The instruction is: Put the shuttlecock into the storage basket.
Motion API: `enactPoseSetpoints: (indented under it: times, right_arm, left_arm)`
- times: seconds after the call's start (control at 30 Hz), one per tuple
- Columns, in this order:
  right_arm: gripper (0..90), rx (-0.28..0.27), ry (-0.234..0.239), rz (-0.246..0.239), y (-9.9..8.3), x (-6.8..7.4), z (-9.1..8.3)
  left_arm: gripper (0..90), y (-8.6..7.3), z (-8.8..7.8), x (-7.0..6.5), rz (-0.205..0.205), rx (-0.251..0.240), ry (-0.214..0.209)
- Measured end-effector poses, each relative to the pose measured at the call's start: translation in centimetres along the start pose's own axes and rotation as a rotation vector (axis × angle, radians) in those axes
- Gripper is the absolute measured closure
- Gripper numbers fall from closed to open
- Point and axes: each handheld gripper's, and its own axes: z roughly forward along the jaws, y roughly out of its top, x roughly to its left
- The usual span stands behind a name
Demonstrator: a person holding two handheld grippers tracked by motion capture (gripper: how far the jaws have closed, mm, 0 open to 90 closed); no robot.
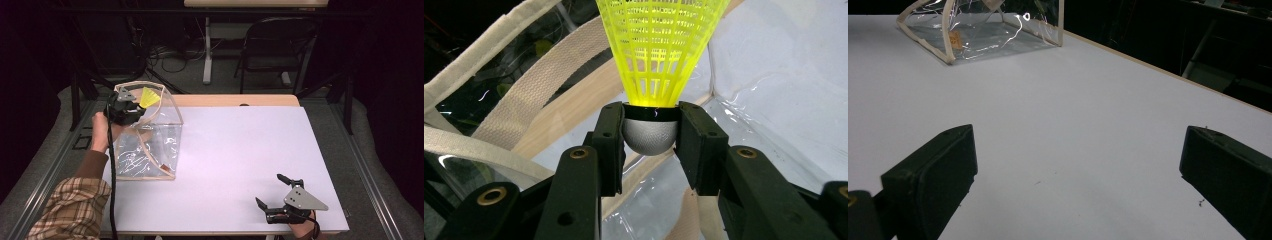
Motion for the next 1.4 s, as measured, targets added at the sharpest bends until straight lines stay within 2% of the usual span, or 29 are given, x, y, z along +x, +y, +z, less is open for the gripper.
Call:
enactPoseSetpoints:
  times: [0.3, 0.53, 0.73, 1.1, 1.23, 1.4]
  right_arm:
    - [1.4, 0.003, 0.002, 0.000, 0.0, 0.0, 0.1]
    - [1.4, 0.004, 0.002, 0.000, 0.0, 0.0, 0.1]
    - [1.4, 0.003, 0.002, -0.001, 0.0, 0.0, 0.0]
    - [1.4, 0.003, 0.003, -0.001, 0.0, 0.0, 0.1]
    - [1.4, 0.003, 0.003, 0.000, 0.0, 0.0, 0.1]
    - [1.4, 0.002, 0.002, -0.002, 0.0, 0.0, 0.0]
  left_arm:
    - [64.3, 0.0, 1.0, 0.1, 0.019, 0.033, 0.007]
    - [64.3, -0.1, 1.7, 0.2, 0.026, 0.061, -0.004]
    - [64.3, -0.1, 2.0, 0.2, 0.021, 0.064, -0.018]
    - [64.3, 0.2, 2.3, 0.1, 0.052, 0.095, -0.019]
    - [64.2, 0.6, 2.3, 0.5, 0.032, 0.092, -0.031]
    - [64.2, 1.1, 2.7, 0.2, 0.058, 0.122, -0.036]
